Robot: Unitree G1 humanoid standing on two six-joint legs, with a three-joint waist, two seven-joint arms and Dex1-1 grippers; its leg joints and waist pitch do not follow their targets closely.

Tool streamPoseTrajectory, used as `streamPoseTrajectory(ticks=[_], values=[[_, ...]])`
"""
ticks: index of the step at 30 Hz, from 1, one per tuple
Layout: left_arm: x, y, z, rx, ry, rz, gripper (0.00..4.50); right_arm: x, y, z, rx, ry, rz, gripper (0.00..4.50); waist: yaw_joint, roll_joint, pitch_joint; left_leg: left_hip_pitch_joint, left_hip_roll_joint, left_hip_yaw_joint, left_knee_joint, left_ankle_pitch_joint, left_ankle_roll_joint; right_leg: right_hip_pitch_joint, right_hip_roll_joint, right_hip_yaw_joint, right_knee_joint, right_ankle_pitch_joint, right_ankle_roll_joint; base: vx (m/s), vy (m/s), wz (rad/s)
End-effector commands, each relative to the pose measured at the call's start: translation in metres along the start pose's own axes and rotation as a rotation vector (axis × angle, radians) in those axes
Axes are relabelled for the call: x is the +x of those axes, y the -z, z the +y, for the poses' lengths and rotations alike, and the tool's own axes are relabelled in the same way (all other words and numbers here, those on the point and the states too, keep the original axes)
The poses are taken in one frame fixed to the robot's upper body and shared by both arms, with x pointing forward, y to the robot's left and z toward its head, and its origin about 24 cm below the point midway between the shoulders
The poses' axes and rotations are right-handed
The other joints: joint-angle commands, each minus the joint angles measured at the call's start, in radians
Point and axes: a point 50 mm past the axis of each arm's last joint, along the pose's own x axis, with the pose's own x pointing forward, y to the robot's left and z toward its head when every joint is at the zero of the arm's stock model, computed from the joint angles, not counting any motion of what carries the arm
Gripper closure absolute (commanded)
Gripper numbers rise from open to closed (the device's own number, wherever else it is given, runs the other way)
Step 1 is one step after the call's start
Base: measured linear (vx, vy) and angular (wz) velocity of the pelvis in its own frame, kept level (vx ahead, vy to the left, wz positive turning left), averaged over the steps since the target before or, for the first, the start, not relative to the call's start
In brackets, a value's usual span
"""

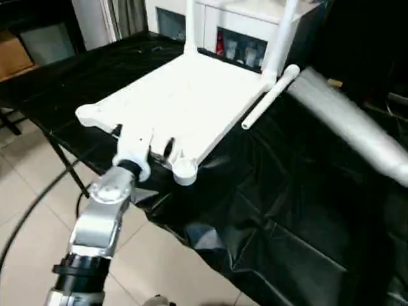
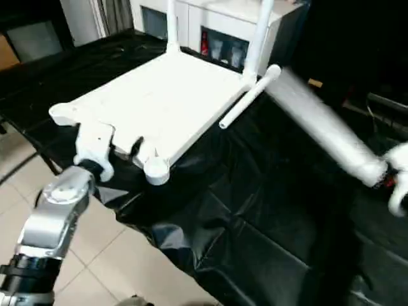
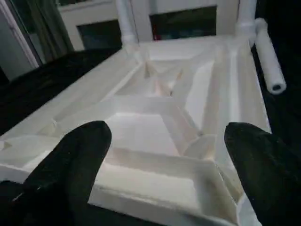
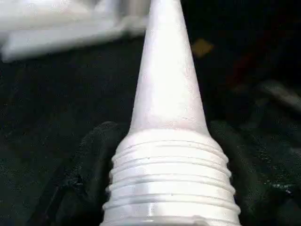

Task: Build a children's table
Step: Pick table leg

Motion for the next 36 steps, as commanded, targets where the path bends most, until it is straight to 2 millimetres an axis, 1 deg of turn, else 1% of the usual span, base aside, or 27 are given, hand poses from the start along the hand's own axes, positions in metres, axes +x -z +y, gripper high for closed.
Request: streamPoseTrajectory(ticks=[1, 3, 6, 7, 9, 10, 11, 12, 13, 14, 15, 18, 20, 21, 22, 23, 24, 26, 27, 28, 29, 30, 31, 33, 34, 35, 36], values=[[0.000, -0.006, 0.000, -0.005, -0.001, -0.030, 0.00, -0.001, 0.005, 0.007, 0.091, 0.156, -0.042, 1.70, 0.003, -0.020, -0.065, 0.011, 0.090, -0.047, -0.072, -0.033, 0.117, 0.049, -0.148, 0.078, -0.099, -0.356, 0.083, 0.000, 0.000, 0.00], [0.000, -0.004, -0.001, -0.009, 0.002, -0.026, 0.00, 0.000, 0.016, 0.029, 0.200, 0.248, -0.078, 1.70, 0.018, -0.026, -0.066, -0.005, 0.062, -0.033, -0.062, -0.029, 0.122, 0.065, -0.209, 0.121, -0.085, -0.384, 0.014, 0.000, 0.000, 0.00], [0.000, -0.001, -0.001, 0.003, -0.011, -0.024, 0.00, 0.007, 0.028, 0.070, 0.279, 0.238, -0.078, 1.70, 0.055, -0.035, -0.069, -0.049, 0.065, -0.067, 0.029, -0.031, 0.086, 0.098, -0.336, 0.211, -0.104, -0.402, -0.104, 0.006, 0.041, -0.03], [0.000, 0.000, 0.000, 0.007, -0.018, -0.024, 0.00, 0.009, 0.028, 0.080, 0.289, 0.218, -0.079, 1.70, 0.065, -0.024, -0.063, -0.008, 0.045, -0.060, 0.050, -0.060, 0.010, 0.058, -0.284, 0.277, -0.122, -0.438, -0.138, -0.006, 0.096, -0.11], [0.000, 0.005, 0.006, -0.006, -0.061, -0.003, 0.00, 0.022, 0.021, 0.117, 0.259, 0.122, -0.104, 1.70, 0.070, -0.044, -0.052, -0.037, -0.002, -0.069, 0.032, -0.066, -0.038, 0.099, -0.178, 0.286, -0.080, -0.409, -0.188, -0.026, 0.147, -0.49], [0.000, 0.006, 0.007, -0.008, -0.065, -0.001, 0.00, 0.023, 0.020, 0.120, 0.256, 0.112, -0.107, 1.70, 0.075, -0.030, -0.052, -0.014, 0.002, -0.067, 0.021, -0.061, -0.038, 0.076, -0.165, 0.291, -0.086, -0.415, -0.191, -0.051, 0.219, -0.60], [0.001, 0.006, 0.008, -0.008, -0.074, -0.003, 0.00, 0.029, 0.017, 0.131, 0.260, 0.106, -0.108, 1.70, 0.070, -0.025, -0.046, 0.039, 0.009, -0.040, -0.011, -0.101, -0.029, 0.026, -0.117, 0.294, -0.094, -0.465, -0.168, -0.085, 0.281, -0.44], [0.001, 0.005, 0.009, -0.007, -0.077, -0.006, 0.00, 0.033, 0.015, 0.136, 0.266, 0.108, -0.107, 1.70, 0.030, -0.022, -0.038, 0.065, 0.015, -0.015, -0.054, -0.194, -0.021, -0.008, -0.069, 0.272, -0.078, -0.515, -0.128, -0.085, 0.281, -0.44], [0.003, 0.003, 0.009, -0.001, -0.074, -0.017, 0.00, 0.037, 0.014, 0.141, 0.280, 0.099, -0.108, 1.70, -0.006, -0.022, -0.034, 0.136, 0.030, 0.015, -0.068, -0.400, -0.014, -0.088, -0.030, 0.225, -0.064, -0.574, -0.077, -0.144, 0.286, -0.49], [0.004, 0.000, 0.009, 0.005, -0.069, -0.030, 0.00, 0.040, 0.010, 0.148, 0.289, 0.095, -0.111, 1.70, -0.025, -0.014, -0.035, 0.162, 0.042, 0.026, -0.077, -0.507, -0.004, -0.115, -0.014, 0.190, -0.046, -0.577, -0.053, -0.154, 0.261, -0.42], [0.004, -0.003, 0.009, 0.011, -0.066, -0.041, 0.00, 0.042, 0.009, 0.152, 0.292, 0.095, -0.112, 1.70, -0.049, -0.004, -0.041, 0.141, 0.081, 0.062, -0.125, -0.637, 0.020, -0.120, -0.012, 0.112, 0.040, -0.463, -0.034, -0.154, 0.261, -0.42], [0.004, -0.006, 0.009, 0.044, -0.060, -0.055, 0.00, 0.043, 0.007, 0.157, 0.296, 0.103, -0.112, 1.70, -0.034, -0.012, -0.027, 0.062, 0.173, 0.130, -0.214, -0.739, -0.019, -0.032, -0.087, 0.011, 0.220, -0.211, -0.014, -0.102, 0.239, -0.59], [0.004, -0.007, 0.008, 0.038, -0.054, -0.058, 0.00, 0.044, 0.007, 0.159, 0.289, 0.092, -0.113, 1.70, -0.024, -0.054, -0.051, 0.120, 0.136, 0.138, -0.162, -0.675, -0.166, -0.035, -0.133, 0.081, 0.118, -0.402, -0.013, -0.026, 0.140, -0.65], [0.003, -0.007, 0.007, 0.036, -0.048, -0.060, 0.00, 0.044, 0.007, 0.159, 0.286, 0.092, -0.112, 1.70, 0.040, -0.077, -0.060, 0.070, 0.060, 0.047, 0.092, -0.449, -0.133, -0.007, -0.352, 0.300, -0.086, -0.680, -0.013, -0.002, 0.122, -0.68], [0.003, -0.006, 0.007, 0.038, -0.041, -0.056, 0.00, 0.045, 0.007, 0.160, 0.288, 0.094, -0.110, 1.70, 0.041, -0.087, -0.070, -0.037, 0.024, -0.048, 0.149, -0.302, -0.067, 0.088, -0.364, 0.368, -0.087, -0.679, -0.031, 0.028, 0.172, -0.84], [0.002, -0.005, 0.007, 0.043, -0.038, -0.053, 0.00, 0.045, 0.007, 0.161, 0.290, 0.092, -0.110, 1.70, 0.041, -0.087, -0.070, -0.037, 0.024, -0.048, 0.149, -0.302, -0.067, 0.088, -0.364, 0.368, -0.087, -0.679, -0.031, 0.023, 0.199, -0.87], [0.002, -0.004, 0.007, 0.044, -0.037, -0.052, 0.00, 0.046, 0.006, 0.163, 0.285, 0.078, -0.114, 1.70, 0.040, -0.090, -0.066, -0.058, -0.019, -0.112, 0.143, -0.110, -0.090, 0.093, -0.266, 0.331, -0.058, -0.447, -0.134, 0.023, 0.199, -0.87], [0.000, -0.003, 0.007, 0.043, -0.043, -0.054, 0.00, 0.048, 0.002, 0.168, 0.236, 0.042, -0.121, 1.70, 0.037, -0.098, -0.063, -0.031, -0.056, -0.106, 0.098, -0.029, -0.092, 0.066, -0.155, 0.324, -0.067, -0.309, -0.180, -0.015, 0.222, -0.59], [0.000, -0.003, 0.007, 0.041, -0.044, -0.056, 0.00, 0.048, 0.002, 0.169, 0.233, 0.040, -0.121, 1.70, 0.028, -0.071, -0.062, -0.005, -0.048, -0.103, 0.018, 0.020, -0.068, 0.044, -0.099, 0.316, -0.072, -0.361, -0.137, -0.025, 0.249, -0.51], [-0.001, -0.003, 0.007, 0.035, -0.048, -0.061, 0.00, 0.049, 0.002, 0.169, 0.238, 0.038, -0.118, 1.70, 0.006, -0.038, -0.067, 0.052, -0.024, -0.078, -0.077, 0.000, -0.001, 0.000, -0.029, 0.286, -0.058, -0.415, -0.047, -0.031, 0.318, -0.58], [-0.001, -0.003, 0.007, 0.033, -0.049, -0.063, 0.00, 0.049, 0.002, 0.169, 0.241, 0.038, -0.117, 1.70, -0.027, -0.026, -0.060, 0.076, -0.003, -0.079, -0.115, -0.145, 0.066, -0.051, 0.019, 0.243, -0.005, -0.406, -0.018, -0.034, 0.304, -0.63], [-0.001, -0.003, 0.007, 0.037, -0.053, -0.064, 0.00, 0.050, 0.002, 0.170, 0.243, 0.033, -0.116, 1.70, -0.060, -0.027, -0.077, 0.105, 0.063, -0.075, -0.140, -0.322, 0.162, -0.084, -0.001, 0.159, 0.112, -0.340, -0.006, -0.034, 0.304, -0.63], [-0.003, -0.003, 0.005, 0.040, -0.054, -0.066, 0.00, 0.050, 0.001, 0.174, 0.240, 0.003, -0.114, 1.70, -0.074, -0.034, -0.080, 0.104, 0.095, -0.058, -0.156, -0.283, 0.211, -0.082, -0.031, 0.099, 0.159, -0.188, -0.014, -0.037, 0.266, -0.62], [-0.004, -0.002, 0.005, 0.030, -0.058, -0.063, 0.00, 0.051, 0.002, 0.176, 0.238, -0.008, -0.110, 1.70, -0.078, -0.058, -0.069, 0.114, 0.111, 0.000, -0.147, -0.099, 0.215, -0.086, -0.071, 0.068, 0.131, -0.077, -0.037, -0.027, 0.270, -0.60], [-0.004, -0.002, 0.005, 0.029, -0.060, -0.062, 0.00, 0.051, 0.002, 0.177, 0.240, -0.009, -0.109, 1.70, -0.059, -0.114, -0.085, 0.087, 0.054, 0.031, -0.082, -0.049, 0.160, -0.036, -0.142, 0.132, 0.048, -0.023, -0.050, -0.014, 0.215, -0.65], [-0.004, -0.001, 0.005, 0.033, -0.059, -0.061, 0.00, 0.051, 0.003, 0.179, 0.240, -0.019, -0.107, 1.70, -0.012, -0.131, -0.092, -0.026, 0.019, -0.009, 0.008, -0.133, 0.147, 0.068, -0.282, 0.236, -0.030, -0.090, -0.018, -0.027, 0.215, -0.45], [-0.005, -0.001, 0.005, 0.035, -0.058, -0.061, 0.00, 0.052, 0.003, 0.181, 0.231, -0.030, -0.106, 1.70, 0.009, -0.114, -0.094, -0.074, 0.057, -0.106, 0.143, -0.216, 0.028, 0.086, -0.447, 0.340, -0.087, -0.176, -0.107, -0.027, 0.215, -0.45]])
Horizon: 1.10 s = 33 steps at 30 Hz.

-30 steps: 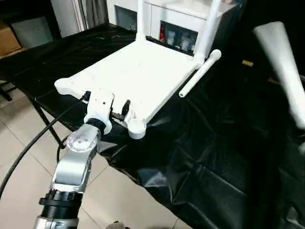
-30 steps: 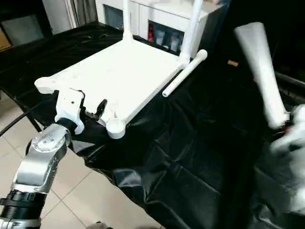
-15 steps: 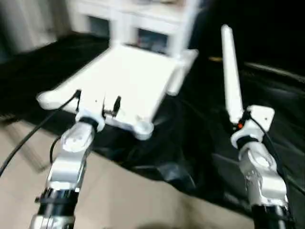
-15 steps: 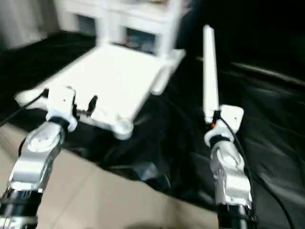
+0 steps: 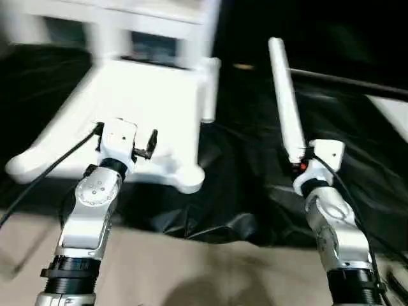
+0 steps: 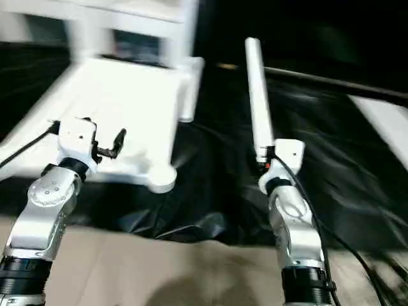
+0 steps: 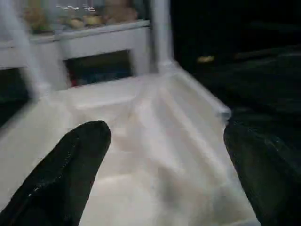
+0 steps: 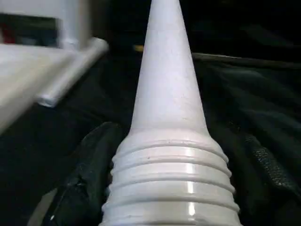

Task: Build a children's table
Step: Pick table leg

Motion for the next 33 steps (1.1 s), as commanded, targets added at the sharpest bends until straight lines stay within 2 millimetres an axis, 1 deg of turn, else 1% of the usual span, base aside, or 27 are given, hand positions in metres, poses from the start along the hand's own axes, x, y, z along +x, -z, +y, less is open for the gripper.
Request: streamPoseTrajectory(ticks=[1, 2, 3, 4, 5, 6, 7, 8, 9, 10, 11, 12, 13, 14, 15, 16, 17, 18, 19, 20, 21, 23, 24, 28, 30, 31, 33], values=[[-0.003, 0.000, 0.006, 0.020, -0.017, 0.000, 0.00, 0.002, -0.003, 0.009, -0.005, -0.039, -0.015, 1.70, 0.035, 0.010, -0.068, -0.085, 0.105, -0.129, 0.068, -0.121, -0.055, 0.142, -0.375, 0.198, -0.176, -0.135, -0.214, -0.024, 0.278, -0.40], [-0.002, 0.000, 0.008, 0.011, -0.040, 0.003, 0.00, 0.002, -0.003, 0.012, -0.004, -0.054, -0.016, 1.70, 0.017, 0.007, -0.053, -0.085, 0.083, -0.135, 0.049, -0.043, -0.127, 0.124, -0.287, 0.104, -0.173, -0.130, -0.270, -0.013, 0.290, -0.49], [-0.001, -0.001, 0.011, 0.017, -0.075, 0.007, 0.00, 0.002, -0.003, 0.014, -0.002, -0.064, -0.017, 1.70, 0.015, 0.016, -0.043, -0.051, 0.062, -0.118, -0.027, 0.050, -0.121, 0.100, -0.204, 0.029, -0.181, -0.175, -0.263, -0.013, 0.290, -0.49], [0.000, -0.002, 0.015, 0.022, -0.106, 0.010, 0.00, 0.003, -0.003, 0.015, 0.000, -0.072, -0.018, 1.70, 0.006, 0.052, -0.046, -0.032, 0.067, -0.105, -0.156, 0.144, -0.044, 0.106, -0.099, -0.019, -0.156, -0.242, -0.225, -0.019, 0.332, -0.27], [0.001, -0.003, 0.018, 0.014, -0.119, 0.005, 0.00, 0.003, -0.004, 0.016, 0.001, -0.074, -0.018, 1.70, -0.011, 0.079, -0.041, -0.018, 0.065, -0.098, -0.197, 0.139, 0.012, 0.070, 0.001, -0.047, -0.099, -0.240, -0.182, 0.017, 0.325, 0.02], [0.003, -0.004, 0.019, 0.022, -0.117, 0.006, 0.00, 0.004, -0.004, 0.017, 0.001, -0.073, -0.019, 1.70, -0.046, 0.096, -0.067, 0.073, 0.094, -0.130, -0.187, 0.235, 0.132, 0.016, 0.044, -0.051, -0.010, -0.107, -0.132, 0.017, 0.325, 0.02], [0.004, -0.004, 0.021, 0.029, -0.123, 0.010, 0.00, 0.004, -0.005, 0.017, 0.002, -0.074, -0.021, 1.70, -0.047, 0.101, -0.059, 0.056, 0.106, -0.145, -0.178, 0.347, 0.125, 0.012, 0.047, -0.042, 0.004, -0.016, -0.096, -0.002, 0.268, 0.10], [0.004, -0.005, 0.021, 0.030, -0.123, 0.009, 0.00, 0.004, -0.005, 0.017, 0.002, -0.074, -0.022, 1.70, -0.038, 0.104, -0.053, 0.049, 0.128, -0.146, -0.172, 0.410, 0.060, 0.009, 0.037, -0.026, -0.008, 0.032, -0.089, -0.032, 0.220, 0.05], [0.006, -0.008, 0.022, 0.038, -0.128, -0.004, 0.00, 0.004, -0.006, 0.018, 0.003, -0.075, -0.028, 1.70, -0.040, 0.093, -0.060, 0.064, 0.165, -0.165, -0.170, 0.530, -0.045, 0.018, 0.015, -0.002, -0.023, 0.087, -0.077, -0.032, 0.220, 0.05], [0.007, -0.010, 0.022, 0.039, -0.128, -0.016, 0.00, 0.004, -0.008, 0.018, 0.001, -0.075, -0.034, 1.70, -0.035, 0.099, -0.065, 0.082, 0.195, -0.189, -0.176, 0.583, -0.097, 0.009, 0.016, -0.001, -0.003, 0.066, -0.078, -0.034, 0.137, 0.02], [0.008, -0.013, 0.022, 0.039, -0.126, -0.027, 0.00, 0.005, -0.009, 0.017, -0.002, -0.075, -0.039, 1.70, -0.028, 0.107, -0.067, 0.083, 0.231, -0.206, -0.189, 0.668, -0.087, 0.002, 0.015, 0.001, 0.020, -0.022, -0.040, -0.061, 0.090, 0.02], [0.009, -0.015, 0.022, 0.015, -0.128, -0.039, 0.00, 0.005, -0.009, 0.017, -0.004, -0.075, -0.042, 1.70, -0.021, 0.108, -0.068, 0.081, 0.245, -0.204, -0.190, 0.665, -0.057, -0.010, 0.013, 0.001, 0.031, -0.058, -0.027, -0.061, 0.090, 0.02], [0.013, -0.020, 0.024, 0.002, -0.124, -0.056, 0.00, 0.005, -0.011, 0.015, -0.011, -0.077, -0.048, 1.70, -0.014, 0.102, -0.063, 0.045, 0.241, -0.188, -0.214, 0.481, 0.037, -0.009, 0.019, 0.000, 0.065, -0.131, -0.006, -0.085, 0.033, 0.04], [0.014, -0.021, 0.025, 0.004, -0.122, -0.059, 0.00, 0.005, -0.011, 0.015, -0.012, -0.077, -0.049, 1.70, -0.013, 0.097, -0.062, 0.044, 0.229, -0.182, -0.217, 0.400, 0.097, -0.007, 0.013, 0.008, 0.057, -0.135, -0.001, -0.111, -0.042, -0.03], [0.022, -0.030, 0.029, 0.029, -0.101, -0.088, 0.00, 0.005, -0.015, 0.014, -0.027, -0.097, -0.056, 1.70, -0.010, 0.083, -0.061, 0.042, 0.184, -0.171, -0.207, 0.288, 0.212, 0.010, -0.002, 0.031, 0.013, -0.089, -0.032, -0.111, -0.042, -0.03], [0.028, -0.036, 0.031, 0.038, -0.082, -0.104, 0.00, 0.006, -0.018, 0.014, -0.038, -0.126, -0.061, 1.70, 0.007, 0.054, -0.050, 0.000, 0.112, -0.114, -0.169, 0.117, 0.203, 0.042, -0.048, 0.078, -0.082, -0.039, -0.086, -0.133, -0.107, -0.05], [0.032, -0.039, 0.033, 0.042, -0.071, -0.111, 0.00, 0.007, -0.021, 0.017, -0.041, -0.166, -0.067, 1.70, 0.018, 0.037, -0.058, -0.030, 0.070, -0.079, -0.138, 0.078, 0.167, 0.072, -0.086, 0.092, -0.116, -0.041, -0.121, -0.147, -0.122, -0.08], [0.038, -0.044, 0.036, 0.046, -0.051, -0.117, 0.00, 0.008, -0.025, 0.020, -0.041, -0.219, -0.076, 1.70, 0.060, 0.023, -0.047, -0.031, 0.060, -0.055, -0.124, 0.059, 0.045, 0.080, -0.133, 0.113, -0.149, -0.194, -0.008, -0.147, -0.122, -0.08], [0.040, -0.044, 0.036, 0.046, -0.047, -0.118, 0.00, 0.008, -0.026, 0.021, -0.040, -0.232, -0.079, 1.70, 0.061, 0.016, -0.043, -0.029, 0.069, -0.054, -0.133, 0.053, 0.009, 0.080, -0.126, 0.112, -0.152, -0.286, 0.034, -0.145, -0.101, -0.18], [0.042, -0.045, 0.037, 0.044, -0.041, -0.118, 0.00, 0.008, -0.027, 0.022, -0.037, -0.251, -0.082, 1.70, 0.058, 0.025, -0.035, -0.032, 0.079, -0.050, -0.163, 0.045, -0.048, 0.083, -0.098, 0.084, -0.153, -0.445, 0.059, -0.114, -0.065, -0.20], [0.047, -0.048, 0.037, 0.016, -0.027, -0.113, 0.00, 0.009, -0.030, 0.024, -0.019, -0.290, -0.085, 1.70, 0.051, 0.042, -0.031, -0.025, 0.091, -0.047, -0.189, -0.029, -0.087, 0.072, -0.075, 0.065, -0.157, -0.513, 0.033, -0.114, -0.065, -0.20], [0.057, -0.055, 0.017, -0.153, 0.130, -0.101, 0.00, 0.006, -0.036, 0.031, 0.066, -0.431, -0.119, 1.70, 0.034, 0.057, -0.028, -0.015, 0.109, -0.056, -0.216, -0.176, -0.129, 0.067, -0.051, 0.043, -0.141, -0.462, -0.028, -0.077, 0.001, -0.17], [0.061, -0.058, 0.001, -0.264, 0.256, -0.077, 0.00, 0.004, -0.040, 0.034, 0.107, -0.507, -0.143, 1.70, 0.032, 0.058, -0.033, 0.001, 0.117, -0.056, -0.216, -0.249, -0.129, 0.064, -0.055, 0.040, -0.142, -0.427, -0.062, -0.068, 0.013, -0.14], [0.073, -0.065, -0.036, -0.757, 0.473, 0.054, 0.00, 0.000, -0.051, 0.040, 0.186, -0.630, -0.191, 1.70, 0.044, 0.051, -0.033, 0.008, 0.120, -0.038, -0.212, -0.195, -0.098, 0.059, -0.058, 0.048, -0.133, -0.234, -0.165, 0.000, 0.000, 0.00], [0.079, -0.069, -0.043, -0.883, 0.483, 0.076, 0.00, -0.001, -0.053, 0.043, 0.178, -0.663, -0.198, 1.70, 0.046, 0.049, -0.037, -0.008, 0.117, -0.035, -0.213, -0.129, -0.083, 0.076, -0.060, 0.048, -0.126, -0.199, -0.167, 0.000, 0.000, 0.00], [0.081, -0.071, -0.047, -0.931, 0.503, 0.080, 0.00, -0.001, -0.053, 0.044, 0.171, -0.677, -0.201, 1.70, 0.045, 0.059, -0.039, -0.008, 0.118, -0.035, -0.215, -0.102, -0.079, 0.076, -0.057, 0.047, -0.127, -0.153, -0.168, 0.000, 0.000, 0.00], [0.083, -0.074, -0.054, -0.993, 0.547, 0.104, 0.00, -0.001, -0.054, 0.048, 0.163, -0.706, -0.204, 1.70, 0.042, 0.058, -0.044, -0.007, 0.117, -0.034, -0.210, -0.066, -0.070, 0.082, -0.054, 0.047, -0.117, -0.061, -0.183, 0.000, 0.000, 0.00]])
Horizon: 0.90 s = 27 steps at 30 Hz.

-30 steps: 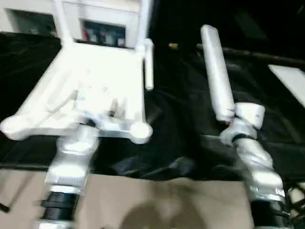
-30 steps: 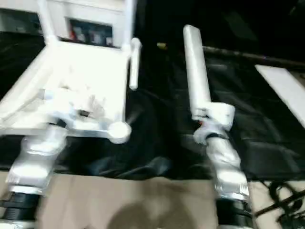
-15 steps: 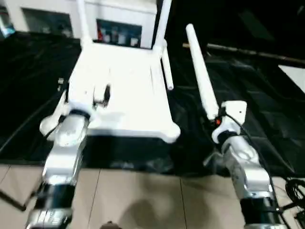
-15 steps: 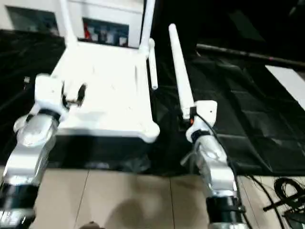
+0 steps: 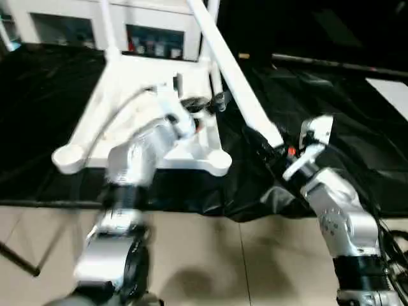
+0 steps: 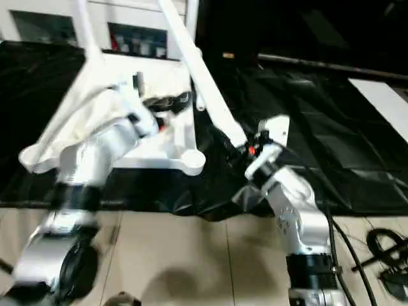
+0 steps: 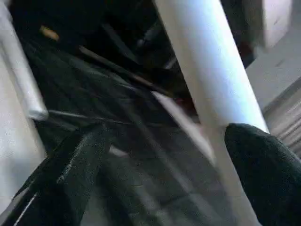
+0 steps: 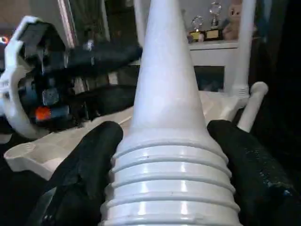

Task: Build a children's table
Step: Pick table leg

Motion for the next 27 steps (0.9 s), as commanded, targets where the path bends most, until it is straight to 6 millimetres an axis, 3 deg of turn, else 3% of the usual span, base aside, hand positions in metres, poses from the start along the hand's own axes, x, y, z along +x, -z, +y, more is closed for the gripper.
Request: streamPoseTrajectory(ticks=[1, 4, 7, 8, 9, 10, 11, 12, 15, 17, 18, 19, 20, 21, 27], values=[[0.007, 0.003, -0.009, -0.074, 0.047, 0.032, 0.00, 0.003, -0.006, 0.004, -0.017, -0.050, -0.019, 1.70, 0.005, 0.011, -0.067, 0.022, 0.050, -0.014, -0.073, -0.161, 0.015, 0.050, -0.090, 0.048, -0.075, -0.007, -0.195, 0.000, 0.000, 0.00], [0.010, 0.002, -0.013, -0.121, 0.076, 0.022, 0.00, 0.005, -0.006, 0.005, -0.017, -0.070, -0.012, 1.70, 0.008, 0.011, -0.069, 0.026, 0.050, -0.010, -0.064, -0.092, 0.055, 0.053, -0.089, 0.048, -0.066, 0.112, -0.231, 0.000, 0.000, 0.00], [0.009, -0.006, -0.024, -0.219, 0.160, -0.019, 0.00, 0.007, -0.003, 0.009, -0.027, -0.091, 0.014, 1.70, 0.009, 0.009, -0.069, 0.027, 0.051, -0.006, -0.061, -0.073, 0.075, 0.056, -0.090, 0.047, -0.063, 0.139, -0.251, 0.000, 0.000, 0.00], [0.008, -0.008, -0.029, -0.253, 0.203, -0.027, 0.00, 0.008, -0.001, 0.009, -0.029, -0.088, 0.022, 1.70, 0.009, 0.003, -0.067, 0.028, 0.053, -0.005, -0.063, -0.080, 0.078, 0.056, -0.090, 0.046, -0.066, 0.128, -0.259, 0.000, 0.000, 0.00], [0.007, -0.011, -0.032, -0.279, 0.237, -0.025, 0.00, 0.010, 0.000, 0.009, -0.027, -0.086, 0.026, 1.70, 0.010, 0.006, -0.067, 0.030, 0.053, -0.004, -0.063, -0.087, 0.075, 0.054, -0.092, 0.047, -0.065, 0.113, -0.267, 0.000, 0.000, 0.00], [0.007, -0.010, -0.032, -0.255, 0.230, -0.019, 0.00, 0.011, 0.001, 0.010, -0.028, -0.089, 0.032, 1.70, 0.009, 0.007, -0.065, 0.030, 0.054, -0.004, -0.065, -0.097, 0.074, 0.053, -0.091, 0.047, -0.068, 0.096, -0.264, 0.000, 0.000, 0.00], [0.007, -0.009, -0.032, -0.236, 0.225, -0.017, 0.00, 0.012, 0.001, 0.010, -0.032, -0.091, 0.037, 1.70, 0.008, 0.000, -0.062, 0.031, 0.054, -0.003, -0.067, -0.119, 0.072, 0.053, -0.090, 0.048, -0.074, 0.051, -0.251, 0.000, 0.000, 0.00], [0.007, -0.010, -0.032, -0.216, 0.222, -0.021, 0.00, 0.013, 0.002, 0.011, -0.035, -0.093, 0.040, 1.70, 0.009, 0.005, -0.060, 0.032, 0.055, -0.003, -0.070, -0.139, 0.062, 0.052, -0.091, 0.049, -0.078, 0.001, -0.238, 0.000, 0.000, 0.00], [0.007, -0.011, -0.032, -0.201, 0.215, -0.028, 0.00, 0.015, 0.001, 0.011, -0.035, -0.094, 0.038, 1.70, 0.008, 0.007, -0.058, 0.036, 0.059, -0.002, -0.074, -0.171, 0.034, 0.048, -0.091, 0.050, -0.084, -0.055, -0.215, 0.000, 0.000, 0.00], [0.007, -0.011, -0.030, -0.192, 0.190, -0.025, 0.00, 0.016, 0.001, 0.011, -0.035, -0.093, 0.037, 1.70, 0.009, 0.008, -0.058, 0.037, 0.060, 0.003, -0.074, -0.177, 0.024, 0.046, -0.090, 0.051, -0.086, -0.063, -0.207, 0.000, 0.000, 0.00], [0.008, -0.011, -0.028, -0.161, 0.172, -0.022, 0.30, 0.016, 0.001, 0.011, -0.040, -0.097, 0.041, 1.70, 0.009, 0.001, -0.058, 0.037, 0.061, 0.005, -0.074, -0.175, 0.019, 0.046, -0.089, 0.051, -0.085, -0.062, -0.201, 0.000, 0.000, 0.00], [0.008, -0.011, -0.028, -0.161, 0.172, -0.022, 0.30, 0.016, 0.001, 0.011, -0.040, -0.097, 0.041, 1.70, 0.012, 0.004, -0.059, 0.037, 0.061, 0.003, -0.074, -0.171, 0.019, 0.046, -0.090, 0.051, -0.084, -0.060, -0.196, 0.000, 0.000, 0.00], [0.008, -0.010, -0.027, -0.121, 0.155, -0.019, 0.37, 0.016, 0.002, 0.012, -0.044, -0.101, 0.046, 1.70, 0.011, -0.001, -0.059, 0.035, 0.061, 0.005, -0.074, -0.159, 0.018, 0.047, -0.089, 0.051, -0.083, -0.048, -0.189, 0.000, 0.000, 0.00], [0.008, -0.010, -0.027, -0.121, 0.155, -0.019, 0.37, 0.016, 0.002, 0.012, -0.044, -0.101, 0.046, 1.70, 0.014, 0.003, -0.060, 0.034, 0.061, 0.004, -0.074, -0.146, 0.017, 0.049, -0.091, 0.051, -0.080, -0.032, -0.184, 0.000, 0.000, 0.00], [0.008, -0.010, -0.025, -0.031, 0.108, 0.005, 0.81, 0.018, 0.004, 0.013, -0.071, -0.104, 0.074, 1.70, 0.013, -0.001, -0.061, 0.034, 0.060, 0.005, -0.071, -0.117, 0.021, 0.050, -0.090, 0.051, -0.074, 0.027, -0.192, 0.000, 0.000, 0.00]])
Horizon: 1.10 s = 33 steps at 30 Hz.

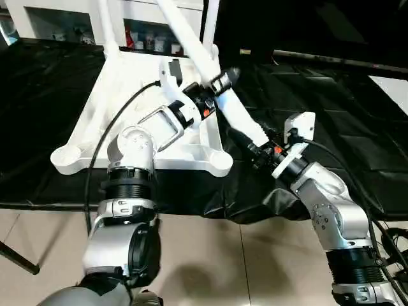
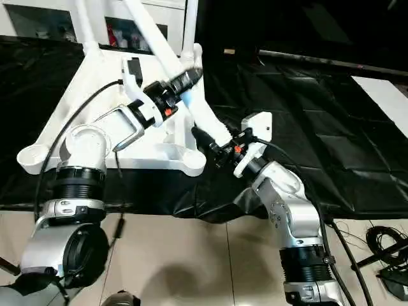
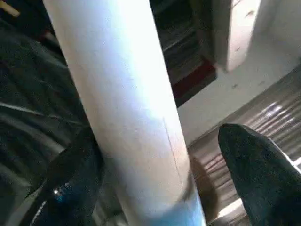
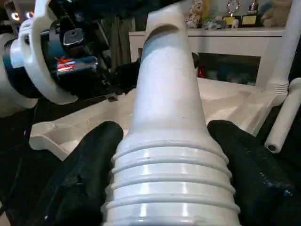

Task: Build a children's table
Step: Pick table leg

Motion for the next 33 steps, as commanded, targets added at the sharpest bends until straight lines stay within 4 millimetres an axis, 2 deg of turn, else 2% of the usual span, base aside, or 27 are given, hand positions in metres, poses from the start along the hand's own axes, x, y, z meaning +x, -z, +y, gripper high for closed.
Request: streamPoseTrajectory(ticks=[1, 4, 6, 7, 11, 12, 14, 15, 17, 18, 20, 26, 27, 28, 33], values=[[0.004, -0.002, -0.008, 0.039, 0.018, 0.002, 0.89, 0.001, 0.000, -0.004, -0.022, 0.005, 0.025, 1.70, 0.003, 0.007, -0.065, 0.034, 0.047, -0.014, -0.068, -0.122, 0.013, 0.049, -0.091, 0.049, -0.066, 0.019, -0.196, 0.000, 0.000, 0.00], [0.004, -0.005, -0.007, 0.047, 0.005, -0.011, 1.25, 0.002, 0.001, -0.004, -0.027, 0.000, 0.032, 1.70, 0.003, 0.011, -0.064, 0.035, 0.048, -0.014, -0.070, -0.141, 0.007, 0.047, -0.091, 0.050, -0.069, -0.002, -0.199, 0.000, 0.000, 0.00], [0.003, -0.009, -0.005, 0.053, 0.006, -0.026, 1.38, 0.002, 0.003, -0.004, -0.033, 0.000, 0.040, 1.70, 0.004, 0.005, -0.064, 0.035, 0.049, -0.014, -0.070, -0.144, 0.004, 0.048, -0.091, 0.050, -0.069, -0.006, -0.197, 0.000, 0.000, 0.00], [0.003, -0.009, -0.005, 0.053, 0.006, -0.026, 1.53, 0.002, 0.003, -0.004, -0.033, 0.000, 0.040, 1.70, 0.006, 0.008, -0.064, 0.035, 0.049, -0.015, -0.070, -0.143, 0.003, 0.048, -0.092, 0.049, -0.068, -0.009, -0.196, 0.000, 0.000, 0.00], [0.003, -0.010, -0.005, 0.043, 0.009, -0.038, 1.71, 0.002, 0.004, -0.004, -0.036, 0.000, 0.043, 1.70, 0.008, 0.007, -0.065, 0.035, 0.049, -0.015, -0.069, -0.132, 0.004, 0.048, -0.091, 0.049, -0.066, 0.010, -0.196, 0.000, 0.000, 0.00], [0.002, -0.011, -0.006, 0.033, 0.021, -0.044, 1.93, 0.002, 0.004, -0.004, -0.039, -0.001, 0.045, 1.70, 0.009, 0.010, -0.065, 0.035, 0.048, -0.015, -0.069, -0.129, 0.005, 0.048, -0.091, 0.050, -0.065, 0.021, -0.199, 0.000, 0.000, 0.00], [0.002, -0.011, -0.007, 0.028, 0.029, -0.048, 2.03, 0.003, 0.005, -0.004, -0.030, -0.006, 0.044, 1.16, 0.010, 0.009, -0.065, 0.035, 0.048, -0.015, -0.069, -0.129, 0.007, 0.049, -0.091, 0.049, -0.065, 0.023, -0.201, 0.000, 0.000, 0.00], [0.002, -0.012, -0.007, 0.029, 0.036, -0.052, 2.04, 0.003, 0.005, -0.004, -0.015, -0.003, 0.040, 1.02, 0.011, 0.016, -0.065, 0.036, 0.048, -0.015, -0.069, -0.134, 0.005, 0.048, -0.092, 0.049, -0.065, 0.021, -0.205, 0.000, 0.000, 0.00], [0.002, -0.013, -0.007, 0.032, 0.039, -0.053, 2.12, 0.003, 0.005, -0.004, -0.003, -0.001, 0.036, 0.97, 0.011, 0.014, -0.065, 0.036, 0.048, -0.015, -0.070, -0.144, 0.001, 0.047, -0.091, 0.049, -0.066, 0.014, -0.208, 0.000, 0.000, 0.00], [0.002, -0.014, -0.008, 0.036, 0.040, -0.054, 2.32, 0.003, 0.005, -0.004, -0.001, -0.007, 0.034, 0.69, 0.012, 0.013, -0.065, 0.037, 0.049, -0.015, -0.070, -0.145, -0.001, 0.048, -0.091, 0.050, -0.066, 0.013, -0.207, 0.000, 0.000, 0.00], [0.002, -0.017, -0.008, 0.064, 0.035, -0.059, 2.41, 0.002, 0.003, -0.005, 0.005, -0.007, 0.029, 0.60, 0.016, 0.014, -0.065, 0.037, 0.049, -0.015, -0.070, -0.144, -0.001, 0.047, -0.091, 0.050, -0.066, 0.016, -0.203, 0.000, 0.000, 0.00], [0.002, -0.024, -0.012, 0.187, 0.040, -0.030, 2.57, -0.012, -0.026, -0.019, 0.176, -0.035, -0.055, 0.29, 0.023, 0.011, -0.066, 0.040, 0.049, -0.014, -0.069, -0.123, 0.012, 0.050, -0.089, 0.050, -0.062, 0.047, -0.196, 0.000, 0.000, 0.00], [0.002, -0.026, -0.017, 0.218, 0.066, -0.004, 2.58, -0.018, -0.041, -0.027, 0.264, -0.076, -0.092, 0.29, 0.022, 0.012, -0.066, 0.040, 0.048, -0.014, -0.068, -0.122, 0.015, 0.051, -0.088, 0.049, -0.062, 0.046, -0.199, 0.000, 0.000, 0.00], [0.003, -0.025, -0.019, 0.241, 0.081, 0.015, 2.58, -0.019, -0.046, -0.031, 0.303, -0.078, -0.097, 0.29, 0.026, 0.013, -0.066, 0.042, 0.050, -0.014, -0.067, -0.122, 0.015, 0.050, -0.089, 0.049, -0.061, 0.038, -0.199, 0.000, 0.000, 0.00], [0.004, -0.022, -0.022, 0.281, 0.112, 0.057, 2.60, -0.017, -0.050, -0.037, 0.374, -0.096, -0.037, 0.29, 0.023, 0.014, -0.067, 0.037, 0.046, -0.012, -0.066, -0.105, -0.012, 0.050, -0.090, 0.047, -0.062, 0.033, -0.210, 0.000, 0.000, 0.00]])
